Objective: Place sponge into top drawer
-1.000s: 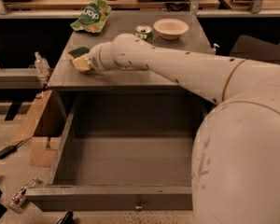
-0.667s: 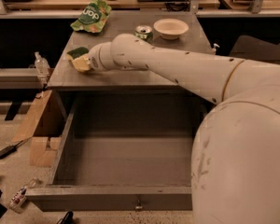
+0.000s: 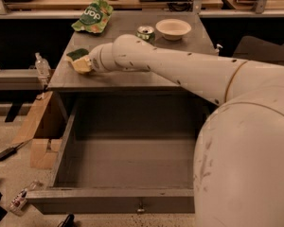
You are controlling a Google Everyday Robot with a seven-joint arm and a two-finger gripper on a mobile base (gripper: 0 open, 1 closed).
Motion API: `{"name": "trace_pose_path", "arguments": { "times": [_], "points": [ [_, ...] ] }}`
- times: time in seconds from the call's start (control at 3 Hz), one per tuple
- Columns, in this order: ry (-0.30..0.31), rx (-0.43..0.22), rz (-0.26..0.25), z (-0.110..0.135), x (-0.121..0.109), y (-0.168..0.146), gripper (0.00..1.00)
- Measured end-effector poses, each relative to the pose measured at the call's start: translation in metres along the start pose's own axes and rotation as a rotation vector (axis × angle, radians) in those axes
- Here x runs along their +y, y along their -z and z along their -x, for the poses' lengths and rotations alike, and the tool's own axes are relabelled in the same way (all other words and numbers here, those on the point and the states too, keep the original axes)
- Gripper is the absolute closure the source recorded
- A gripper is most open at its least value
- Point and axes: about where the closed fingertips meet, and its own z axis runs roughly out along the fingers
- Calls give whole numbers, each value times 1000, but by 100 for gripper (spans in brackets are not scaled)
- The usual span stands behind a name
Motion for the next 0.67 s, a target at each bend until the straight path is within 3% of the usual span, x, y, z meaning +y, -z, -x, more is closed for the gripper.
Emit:
{"name": "trace_pose_path", "arguments": {
  "times": [0.33, 0.67],
  "points": [
    [17, 14, 9, 9, 0, 2, 100],
    [85, 45, -11, 38, 0, 44, 100]
  ]
}}
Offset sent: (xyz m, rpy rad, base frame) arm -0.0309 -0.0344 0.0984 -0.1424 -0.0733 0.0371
